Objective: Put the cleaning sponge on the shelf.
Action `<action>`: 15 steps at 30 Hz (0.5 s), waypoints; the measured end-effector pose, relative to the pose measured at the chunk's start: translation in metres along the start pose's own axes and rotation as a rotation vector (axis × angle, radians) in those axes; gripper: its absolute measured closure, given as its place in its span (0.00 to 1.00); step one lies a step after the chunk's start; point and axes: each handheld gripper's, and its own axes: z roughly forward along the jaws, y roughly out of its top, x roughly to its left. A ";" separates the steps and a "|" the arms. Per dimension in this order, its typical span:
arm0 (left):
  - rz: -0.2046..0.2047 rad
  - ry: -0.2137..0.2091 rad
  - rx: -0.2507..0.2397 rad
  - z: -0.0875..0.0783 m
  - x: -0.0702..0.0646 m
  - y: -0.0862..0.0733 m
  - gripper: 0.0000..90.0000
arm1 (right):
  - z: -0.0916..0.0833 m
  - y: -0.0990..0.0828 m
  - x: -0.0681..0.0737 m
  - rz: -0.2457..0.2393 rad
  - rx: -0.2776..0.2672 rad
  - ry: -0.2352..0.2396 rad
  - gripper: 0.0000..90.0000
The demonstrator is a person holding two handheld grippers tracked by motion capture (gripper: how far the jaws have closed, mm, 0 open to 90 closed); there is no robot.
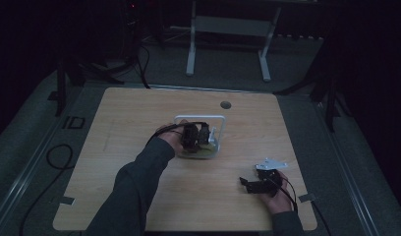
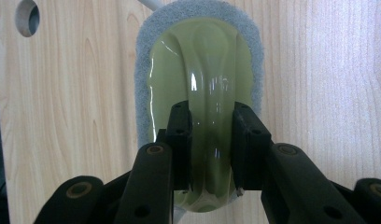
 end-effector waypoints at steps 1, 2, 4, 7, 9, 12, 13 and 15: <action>0.001 0.001 0.003 0.001 0.000 0.000 0.80 | 0.000 0.000 0.000 0.000 0.000 0.000 0.16; 0.002 0.005 0.005 0.001 0.001 0.000 0.80 | 0.000 0.000 0.000 0.000 0.000 0.000 0.16; -0.002 0.003 0.002 0.003 0.001 0.000 0.80 | 0.000 0.000 0.000 0.001 0.000 0.000 0.16; 0.006 0.004 0.011 0.006 0.002 0.000 0.80 | 0.000 0.000 0.000 0.000 0.001 0.000 0.16; 0.005 0.003 0.014 0.007 0.003 0.001 0.80 | 0.000 0.000 0.000 0.001 0.000 0.000 0.16; 0.001 0.009 0.023 0.010 0.003 0.001 0.80 | 0.000 0.000 0.000 0.001 0.001 0.000 0.16; -0.001 0.009 0.026 0.011 0.003 0.001 0.80 | 0.000 0.000 0.000 0.002 0.001 0.000 0.16; 0.000 0.014 0.033 0.012 0.004 0.000 0.80 | 0.000 0.000 0.000 0.003 0.001 0.001 0.16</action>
